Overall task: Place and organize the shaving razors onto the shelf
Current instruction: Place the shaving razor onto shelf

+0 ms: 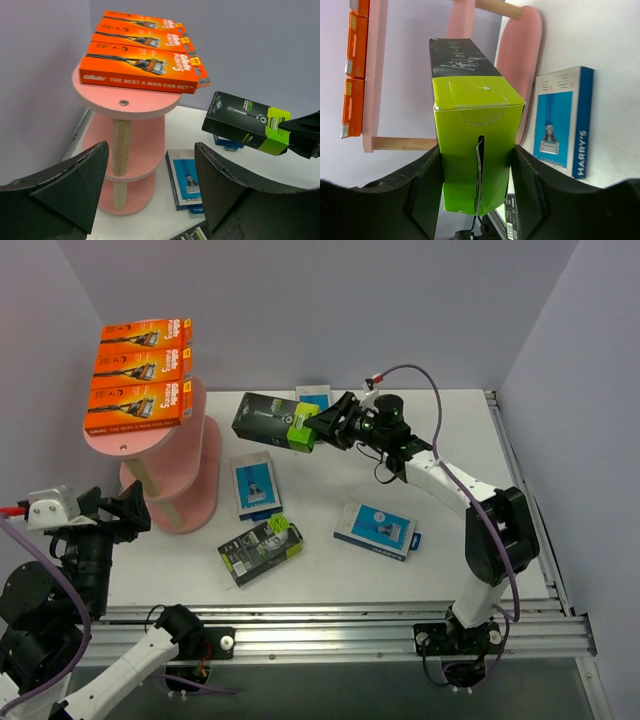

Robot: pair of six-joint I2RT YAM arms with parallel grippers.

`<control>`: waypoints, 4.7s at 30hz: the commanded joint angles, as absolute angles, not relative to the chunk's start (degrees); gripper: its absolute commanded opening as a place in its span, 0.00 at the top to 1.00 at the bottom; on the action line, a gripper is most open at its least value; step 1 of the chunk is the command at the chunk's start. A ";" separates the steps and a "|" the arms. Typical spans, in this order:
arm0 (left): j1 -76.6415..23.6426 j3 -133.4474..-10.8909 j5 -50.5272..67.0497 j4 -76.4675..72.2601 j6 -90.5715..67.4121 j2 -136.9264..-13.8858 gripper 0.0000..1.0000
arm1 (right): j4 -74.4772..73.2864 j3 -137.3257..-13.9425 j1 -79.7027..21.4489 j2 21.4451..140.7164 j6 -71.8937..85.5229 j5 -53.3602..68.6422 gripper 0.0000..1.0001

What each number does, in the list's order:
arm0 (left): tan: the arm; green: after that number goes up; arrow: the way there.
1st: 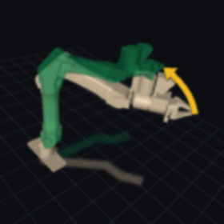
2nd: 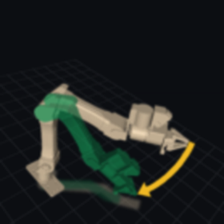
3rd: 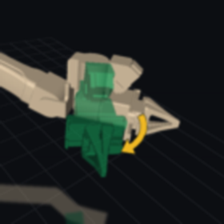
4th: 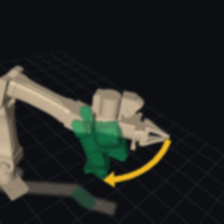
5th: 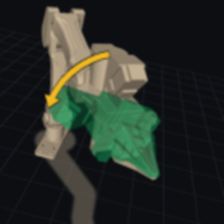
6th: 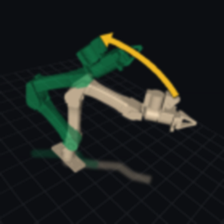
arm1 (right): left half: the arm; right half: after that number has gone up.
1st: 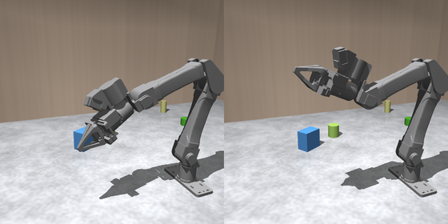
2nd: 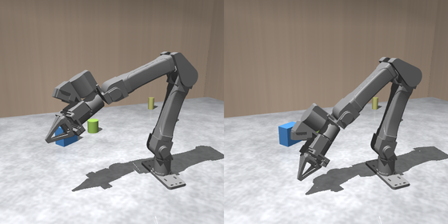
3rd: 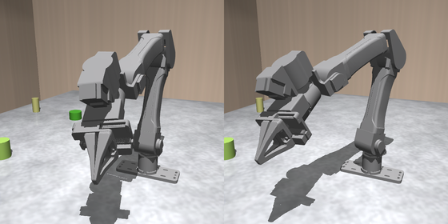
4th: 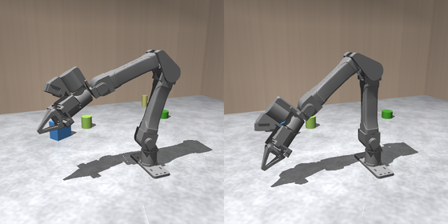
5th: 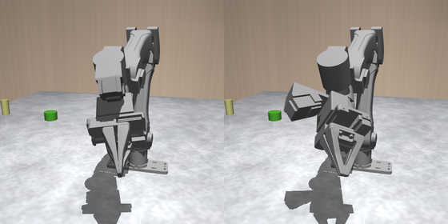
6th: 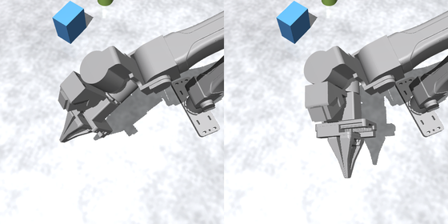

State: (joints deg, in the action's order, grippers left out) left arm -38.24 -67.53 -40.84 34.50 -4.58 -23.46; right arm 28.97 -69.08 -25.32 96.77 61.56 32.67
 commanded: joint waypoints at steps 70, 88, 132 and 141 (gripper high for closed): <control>-42.28 -56.60 -50.45 27.77 2.99 -17.93 0.21 | 30.06 -140.54 -44.30 145.55 72.60 36.56 0.69; -42.28 -55.90 -49.92 26.90 3.60 -18.46 0.21 | 29.35 -138.79 -43.33 145.11 71.63 36.83 0.16; -42.36 -61.00 -51.33 33.22 0.97 -18.37 0.21 | 29.45 -113.47 -42.71 127.18 61.70 33.49 0.44; -42.36 -61.87 -51.50 35.07 0.70 -18.11 0.21 | 29.62 -114.26 -43.77 128.32 61.96 33.93 0.48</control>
